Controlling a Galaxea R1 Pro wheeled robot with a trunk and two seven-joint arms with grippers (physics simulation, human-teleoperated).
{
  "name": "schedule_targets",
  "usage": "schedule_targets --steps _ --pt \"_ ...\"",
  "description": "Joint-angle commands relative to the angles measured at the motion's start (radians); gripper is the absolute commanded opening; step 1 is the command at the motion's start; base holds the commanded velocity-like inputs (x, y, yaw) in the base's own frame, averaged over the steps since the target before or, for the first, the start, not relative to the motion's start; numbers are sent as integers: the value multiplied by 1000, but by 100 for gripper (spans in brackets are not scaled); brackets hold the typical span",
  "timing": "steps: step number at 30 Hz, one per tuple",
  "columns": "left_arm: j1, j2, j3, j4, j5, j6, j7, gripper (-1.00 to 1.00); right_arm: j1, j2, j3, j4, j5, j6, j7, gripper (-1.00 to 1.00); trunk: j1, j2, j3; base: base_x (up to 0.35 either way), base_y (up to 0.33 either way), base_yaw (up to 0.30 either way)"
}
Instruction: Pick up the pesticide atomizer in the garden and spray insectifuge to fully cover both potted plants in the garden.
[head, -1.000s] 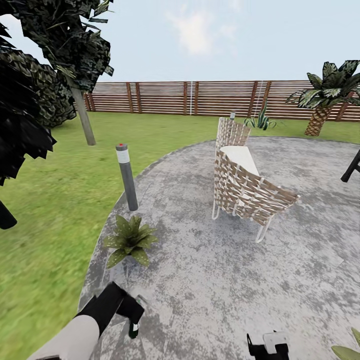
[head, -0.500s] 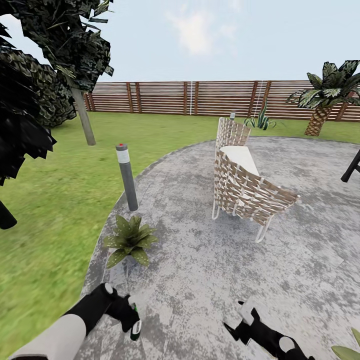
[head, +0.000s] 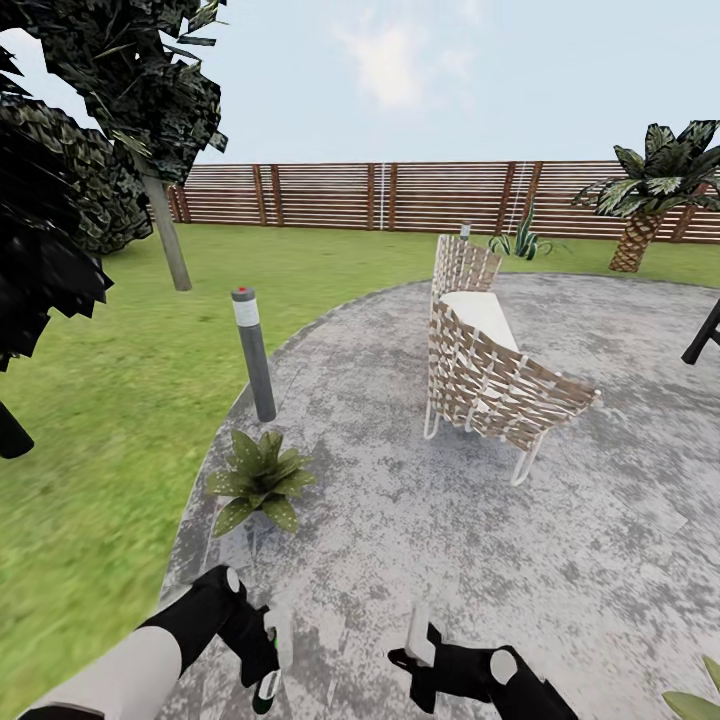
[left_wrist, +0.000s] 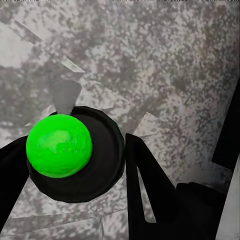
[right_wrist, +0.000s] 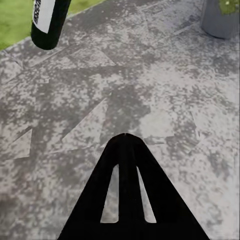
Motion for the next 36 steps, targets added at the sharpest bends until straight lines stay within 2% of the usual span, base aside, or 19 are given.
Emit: schedule_targets --steps 1,4,8,12,18,23,24,28,31,36 --pt "0 -1 -3 -2 2 11 -5 -100 -2 8 -6 -1 6 -3 6 -100 0 0 -1 0 0 0" --pt "1 -11 -5 -2 -14 10 -5 -100 -3 27 -6 -1 6 -3 6 -100 0 0 -1 0 0 0" --pt "1 -21 -27 -2 -46 10 -5 -100 -4 43 -6 -2 6 -3 6 -100 0 0 -1 0 0 0" --pt "2 -34 -30 -4 -51 7 -4 -100 -4 63 -6 -11 5 -2 6 -100 0 0 -1 0 0 0" --pt "4 -41 -30 -5 -50 -6 2 -100 -5 98 -6 -15 4 -2 6 -100 0 0 -1 0 0 0" --pt "5 -60 -31 -5 -50 -22 1 -100 -12 106 -6 -15 4 -2 6 -100 0 0 -1 0 0 0" --pt "6 -76 -31 -5 -49 -47 -2 -100 -13 108 -6 -15 4 -2 6 -100 0 0 -1 0 0 0" --pt "6 -98 -30 -4 -47 -101 -3 -100 -13 109 -6 -15 4 -2 6 -100 0 0 -1 0 0 0" --pt "6 -112 -30 -5 -47 -107 -3 -100 -13 119 -6 -15 4 -2 6 -100 0 0 -1 0 0 0" --pt "6 -127 -30 -6 -45 -109 -3 -100 -13 119 -6 -15 5 -2 6 -100 0 0 -1 0 0 0"
